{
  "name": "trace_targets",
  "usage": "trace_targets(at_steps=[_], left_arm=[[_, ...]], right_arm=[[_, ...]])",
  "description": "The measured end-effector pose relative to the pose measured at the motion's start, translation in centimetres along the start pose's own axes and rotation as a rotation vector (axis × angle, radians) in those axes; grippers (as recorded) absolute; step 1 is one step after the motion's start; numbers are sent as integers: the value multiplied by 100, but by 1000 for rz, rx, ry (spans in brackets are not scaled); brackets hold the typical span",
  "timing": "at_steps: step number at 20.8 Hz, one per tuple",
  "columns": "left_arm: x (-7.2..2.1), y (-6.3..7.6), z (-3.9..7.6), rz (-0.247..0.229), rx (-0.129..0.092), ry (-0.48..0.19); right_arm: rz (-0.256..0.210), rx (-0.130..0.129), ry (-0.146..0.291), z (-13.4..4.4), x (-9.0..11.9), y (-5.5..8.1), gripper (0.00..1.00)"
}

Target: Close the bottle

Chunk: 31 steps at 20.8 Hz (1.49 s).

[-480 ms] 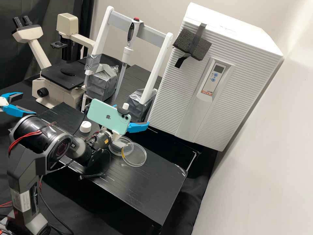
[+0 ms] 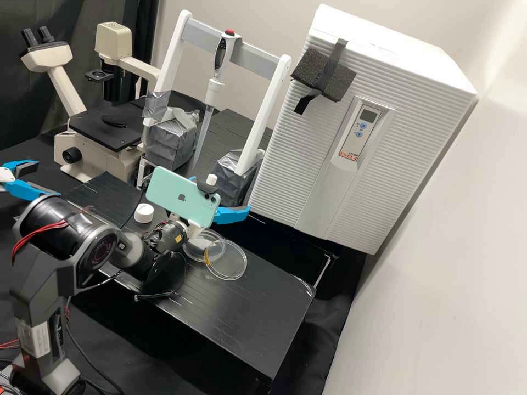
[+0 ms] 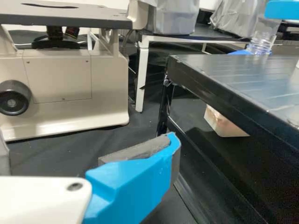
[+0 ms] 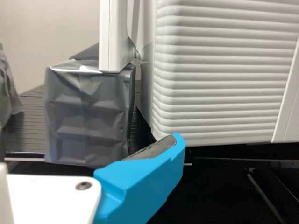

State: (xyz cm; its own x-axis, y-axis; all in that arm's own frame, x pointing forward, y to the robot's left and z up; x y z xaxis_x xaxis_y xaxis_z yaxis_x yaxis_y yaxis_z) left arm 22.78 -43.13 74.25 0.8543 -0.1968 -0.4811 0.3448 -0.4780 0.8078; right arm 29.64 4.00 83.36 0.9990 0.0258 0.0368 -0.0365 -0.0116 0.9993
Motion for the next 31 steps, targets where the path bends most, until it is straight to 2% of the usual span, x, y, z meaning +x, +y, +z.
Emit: trace_targets(at_steps=[2,6,10,14,17,20,23,25,27,31], left_arm=[[10,0,16,-1,3,-8],[1,27,28,10,9,-11],[-2,74,71,30,25,-27],[-10,98,83,41,31,-30],[-16,115,85,49,32,-27],[-17,125,73,59,25,-12],[-17,127,69,61,23,-8],[-17,128,68,62,22,-7],[-17,128,68,62,22,-7],[-17,128,68,62,22,-7]], right_arm=[[1,28,16,-17,-140,58,100],[-6,54,86,-86,-477,109,100],[-74,23,143,-126,-730,-19,100],[-147,21,153,-127,-834,-179,100],[-172,19,152,-118,-876,-236,100],[-200,10,174,-156,-926,-295,100],[-216,-19,186,-189,-934,-356,100],[-222,-37,168,-162,-922,-387,100],[-223,-40,146,-127,-905,-405,100],[-221,-47,136,-98,-889,-415,100]])
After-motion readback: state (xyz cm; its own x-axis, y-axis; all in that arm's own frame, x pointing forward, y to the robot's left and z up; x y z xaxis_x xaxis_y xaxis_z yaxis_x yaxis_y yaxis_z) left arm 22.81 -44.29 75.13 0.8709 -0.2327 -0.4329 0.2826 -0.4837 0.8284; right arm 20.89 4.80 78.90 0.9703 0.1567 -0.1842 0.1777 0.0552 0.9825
